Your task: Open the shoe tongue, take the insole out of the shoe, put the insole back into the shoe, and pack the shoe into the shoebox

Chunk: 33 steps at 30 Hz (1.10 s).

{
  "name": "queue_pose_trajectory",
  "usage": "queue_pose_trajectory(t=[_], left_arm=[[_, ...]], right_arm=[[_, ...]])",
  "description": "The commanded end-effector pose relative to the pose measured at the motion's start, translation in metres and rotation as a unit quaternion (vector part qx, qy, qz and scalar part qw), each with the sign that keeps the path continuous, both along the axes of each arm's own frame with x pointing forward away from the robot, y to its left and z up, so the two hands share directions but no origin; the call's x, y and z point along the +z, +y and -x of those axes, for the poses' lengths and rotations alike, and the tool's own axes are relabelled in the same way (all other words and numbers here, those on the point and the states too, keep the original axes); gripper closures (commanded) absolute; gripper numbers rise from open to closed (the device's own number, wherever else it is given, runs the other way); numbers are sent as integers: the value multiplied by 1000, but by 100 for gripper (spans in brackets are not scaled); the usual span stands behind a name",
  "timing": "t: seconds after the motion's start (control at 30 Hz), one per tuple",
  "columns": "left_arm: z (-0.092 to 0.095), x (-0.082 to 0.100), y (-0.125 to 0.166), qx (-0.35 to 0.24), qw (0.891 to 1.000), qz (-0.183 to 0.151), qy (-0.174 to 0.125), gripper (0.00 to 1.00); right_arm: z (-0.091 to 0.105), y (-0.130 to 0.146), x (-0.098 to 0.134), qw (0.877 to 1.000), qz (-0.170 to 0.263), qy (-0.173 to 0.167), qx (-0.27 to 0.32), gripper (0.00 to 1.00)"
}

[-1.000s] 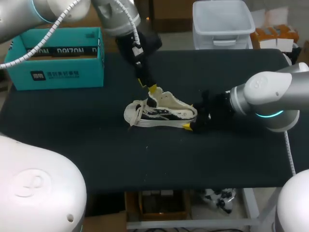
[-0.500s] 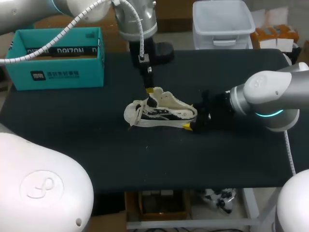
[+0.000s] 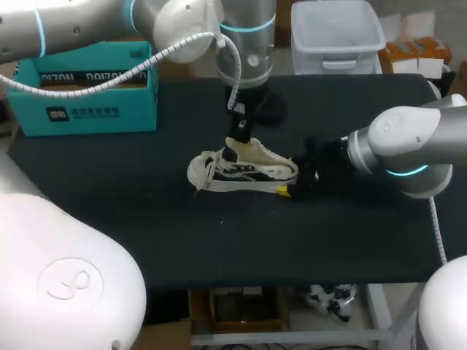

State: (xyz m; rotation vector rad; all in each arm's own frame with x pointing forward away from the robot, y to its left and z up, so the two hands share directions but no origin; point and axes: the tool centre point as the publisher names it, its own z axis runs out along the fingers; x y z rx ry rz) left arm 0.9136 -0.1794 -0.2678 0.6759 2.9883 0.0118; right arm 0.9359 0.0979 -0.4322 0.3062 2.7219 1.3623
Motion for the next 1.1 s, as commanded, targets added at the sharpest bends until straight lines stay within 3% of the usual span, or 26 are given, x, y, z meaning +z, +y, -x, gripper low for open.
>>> queue_pose_trajectory(t=[0.03, 0.37, 0.8, 1.1], left_arm=[[-17, -32, -12, -19, 999, 0, 26, 100], [-27, -54, -4, 0, 999, 28, 46, 100], [-9, -102, -4, 26, 997, 18, 69, 100], [0, -118, 1, 44, 996, 13, 81, 100]], right_arm=[[-4, -3, -11, 1000, -2, -2, -1, 100], [-4, -3, -11, 1000, -2, -2, -1, 100], [-4, -3, -11, 1000, -2, -2, -1, 100], [-4, -3, -11, 1000, -2, -2, -1, 100]])
